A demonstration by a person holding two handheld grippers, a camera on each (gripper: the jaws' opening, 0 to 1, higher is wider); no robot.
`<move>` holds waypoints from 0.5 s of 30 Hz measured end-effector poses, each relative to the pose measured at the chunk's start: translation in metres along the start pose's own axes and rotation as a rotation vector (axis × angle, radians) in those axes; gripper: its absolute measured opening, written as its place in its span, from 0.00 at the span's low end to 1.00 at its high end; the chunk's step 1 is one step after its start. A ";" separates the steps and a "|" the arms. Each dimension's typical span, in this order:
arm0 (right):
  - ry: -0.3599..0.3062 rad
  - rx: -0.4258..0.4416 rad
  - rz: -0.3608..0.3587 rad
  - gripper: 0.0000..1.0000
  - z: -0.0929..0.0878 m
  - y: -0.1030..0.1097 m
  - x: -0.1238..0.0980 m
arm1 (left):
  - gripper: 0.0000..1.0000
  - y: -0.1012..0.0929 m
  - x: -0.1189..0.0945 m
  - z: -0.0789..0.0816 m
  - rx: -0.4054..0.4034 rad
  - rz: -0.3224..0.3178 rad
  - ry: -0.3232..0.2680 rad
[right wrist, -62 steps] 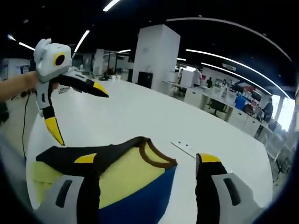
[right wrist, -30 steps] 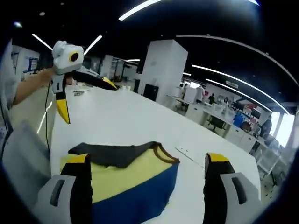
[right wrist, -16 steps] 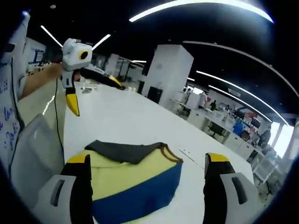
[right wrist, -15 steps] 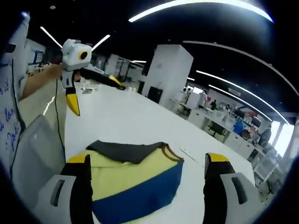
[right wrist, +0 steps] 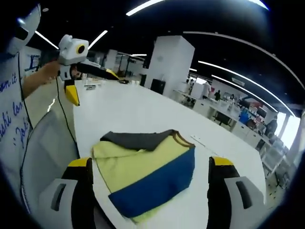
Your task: Fold the garment on the visible template until the final outline fits inside the template.
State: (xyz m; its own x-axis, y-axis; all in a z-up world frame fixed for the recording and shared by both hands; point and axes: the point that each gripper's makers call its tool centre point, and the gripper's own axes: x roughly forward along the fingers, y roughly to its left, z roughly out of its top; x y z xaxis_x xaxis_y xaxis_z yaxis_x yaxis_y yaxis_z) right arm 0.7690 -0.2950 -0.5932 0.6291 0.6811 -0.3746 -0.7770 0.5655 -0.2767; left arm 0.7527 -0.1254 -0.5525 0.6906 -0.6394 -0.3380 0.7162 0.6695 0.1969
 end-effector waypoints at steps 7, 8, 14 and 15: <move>0.077 0.036 0.016 0.98 -0.025 0.018 -0.005 | 1.00 -0.015 -0.011 -0.019 0.054 0.025 0.109; 0.094 0.038 0.017 0.96 -0.028 0.020 -0.005 | 1.00 -0.020 -0.011 -0.020 0.045 0.019 0.111; 0.130 0.056 0.022 0.92 -0.041 0.032 -0.005 | 1.00 -0.036 -0.009 -0.029 -0.030 -0.016 0.129; 0.134 0.075 0.027 0.92 -0.044 0.036 -0.005 | 1.00 -0.037 -0.008 -0.031 -0.046 -0.009 0.132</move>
State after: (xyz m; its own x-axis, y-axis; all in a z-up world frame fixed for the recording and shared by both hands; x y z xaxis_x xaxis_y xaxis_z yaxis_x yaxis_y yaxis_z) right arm 0.7367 -0.2986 -0.6400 0.5952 0.6311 -0.4975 -0.7865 0.5844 -0.1996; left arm 0.7182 -0.1335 -0.5854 0.6626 -0.5921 -0.4586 0.7149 0.6826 0.1515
